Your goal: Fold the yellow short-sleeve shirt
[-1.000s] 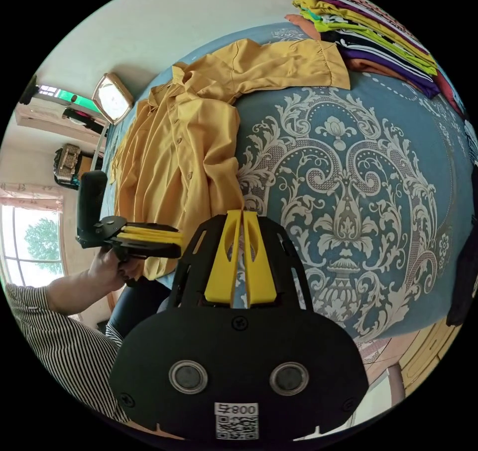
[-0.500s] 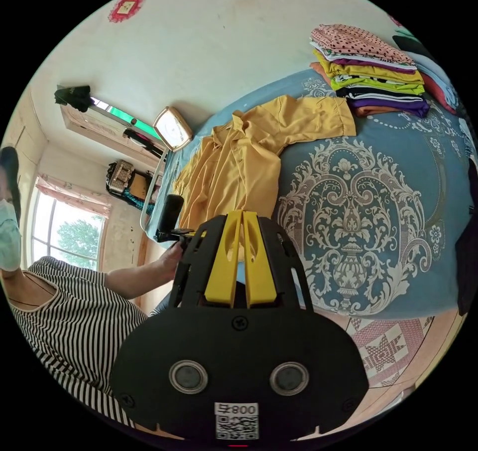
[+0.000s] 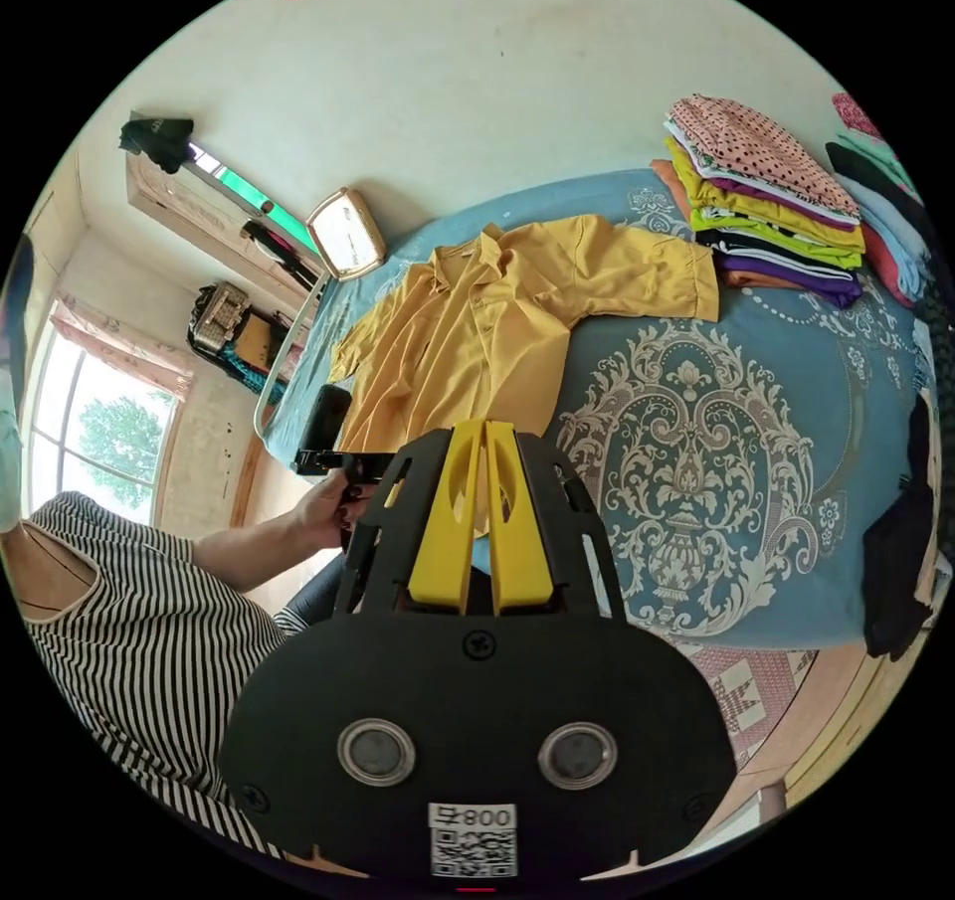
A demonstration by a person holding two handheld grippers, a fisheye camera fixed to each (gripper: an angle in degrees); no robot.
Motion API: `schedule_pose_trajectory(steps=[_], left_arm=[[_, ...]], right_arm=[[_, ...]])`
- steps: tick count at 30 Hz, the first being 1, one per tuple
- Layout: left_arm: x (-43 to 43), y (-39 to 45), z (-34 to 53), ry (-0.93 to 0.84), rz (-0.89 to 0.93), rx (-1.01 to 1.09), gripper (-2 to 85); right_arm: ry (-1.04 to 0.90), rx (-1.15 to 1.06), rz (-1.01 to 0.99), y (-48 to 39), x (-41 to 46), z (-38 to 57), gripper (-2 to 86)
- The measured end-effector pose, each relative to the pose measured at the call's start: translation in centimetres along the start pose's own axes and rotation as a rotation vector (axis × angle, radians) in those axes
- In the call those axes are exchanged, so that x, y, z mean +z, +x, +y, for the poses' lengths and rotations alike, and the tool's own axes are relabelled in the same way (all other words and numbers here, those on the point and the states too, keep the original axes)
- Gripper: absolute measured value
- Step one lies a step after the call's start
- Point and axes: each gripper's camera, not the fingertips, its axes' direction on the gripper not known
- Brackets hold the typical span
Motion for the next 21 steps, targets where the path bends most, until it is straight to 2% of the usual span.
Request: schedule_pose_trajectory(steps=[2,7,10,21], left_arm=[[-0.1,-1.1,0.9,-0.021,-0.046,-0.012,2.7],[3.7,-3.6,1.2,-0.158,-0.024,-0.043,10.1],[5.1,-6.0,1.3,-0.193,0.047,-0.11,11.1],[3.4,-11.2,3.5,-0.124,0.229,-0.181,1.2]], right_arm=[[-0.015,0.029,-0.046,1.1,0.6,0.2,0.2],[0.022,0.047,-0.058,1.9,0.1,0.5,0.2],[0.042,0.054,-0.082,2.4,-0.4,0.2,0.2],[0.06,0.044,-0.112,2.5,0.4,-1.9,0.2]])
